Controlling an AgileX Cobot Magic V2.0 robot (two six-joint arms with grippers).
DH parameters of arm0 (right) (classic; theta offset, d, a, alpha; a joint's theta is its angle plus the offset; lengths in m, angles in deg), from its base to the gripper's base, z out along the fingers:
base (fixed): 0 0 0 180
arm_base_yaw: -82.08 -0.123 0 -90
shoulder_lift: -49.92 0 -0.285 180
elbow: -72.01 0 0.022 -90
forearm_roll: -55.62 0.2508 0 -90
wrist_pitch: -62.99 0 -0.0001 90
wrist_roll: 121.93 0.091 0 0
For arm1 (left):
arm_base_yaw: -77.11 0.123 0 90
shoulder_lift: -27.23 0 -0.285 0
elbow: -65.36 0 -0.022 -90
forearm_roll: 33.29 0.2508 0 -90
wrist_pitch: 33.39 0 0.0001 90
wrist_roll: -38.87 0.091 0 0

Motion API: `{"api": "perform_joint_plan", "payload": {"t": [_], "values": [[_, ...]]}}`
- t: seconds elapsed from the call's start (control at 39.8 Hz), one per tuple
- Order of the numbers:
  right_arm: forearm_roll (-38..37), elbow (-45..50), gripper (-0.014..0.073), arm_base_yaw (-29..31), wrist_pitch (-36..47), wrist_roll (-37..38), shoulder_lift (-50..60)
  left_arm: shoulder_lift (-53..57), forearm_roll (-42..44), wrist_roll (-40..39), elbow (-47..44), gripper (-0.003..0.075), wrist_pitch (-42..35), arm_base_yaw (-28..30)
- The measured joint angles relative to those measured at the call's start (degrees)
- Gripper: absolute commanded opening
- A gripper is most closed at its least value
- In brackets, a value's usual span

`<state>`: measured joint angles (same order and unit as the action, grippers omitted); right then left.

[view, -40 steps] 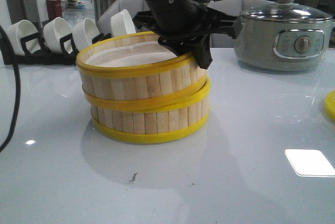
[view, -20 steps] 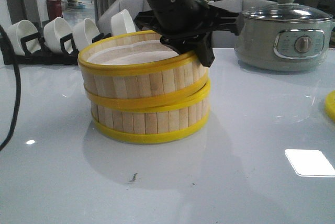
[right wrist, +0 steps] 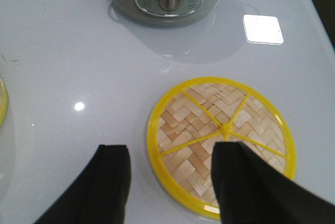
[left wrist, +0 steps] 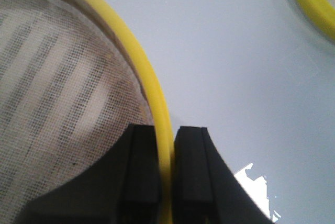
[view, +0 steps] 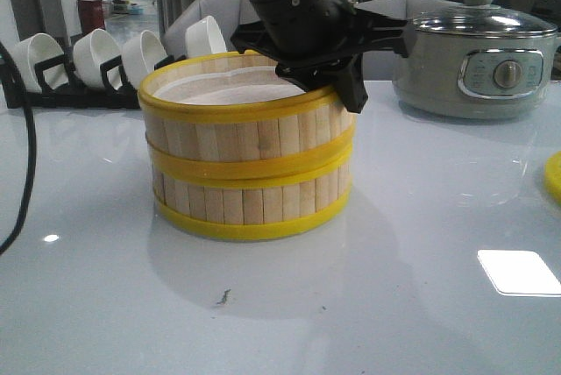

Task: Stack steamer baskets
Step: 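Lower the held basket onto the center steamer basket, then open the left gripper and raise it away from the stack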

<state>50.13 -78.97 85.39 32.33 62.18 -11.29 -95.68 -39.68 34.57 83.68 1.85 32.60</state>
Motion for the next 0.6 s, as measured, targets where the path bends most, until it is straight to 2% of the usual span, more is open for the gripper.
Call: {"api": "perform_joint_plan", "payload": {"t": [0.3, 0.38, 0.6], "values": [[0.0, 0.0, 0.0459, 0.0, -0.1, 0.0, 0.0, -0.27, 0.0, 0.04, 0.0, 0.0102, -0.1, 0.0], [0.0, 0.0, 0.0459, 0.0, -0.1, 0.0, 0.0, -0.27, 0.0, 0.04, 0.0, 0.0148, -0.1, 0.0], [0.0, 0.0, 0.0459, 0.0, -0.1, 0.0, 0.0, 0.12, -0.19, 0.27, 0.0, 0.0397, -0.58, -0.1]]}}
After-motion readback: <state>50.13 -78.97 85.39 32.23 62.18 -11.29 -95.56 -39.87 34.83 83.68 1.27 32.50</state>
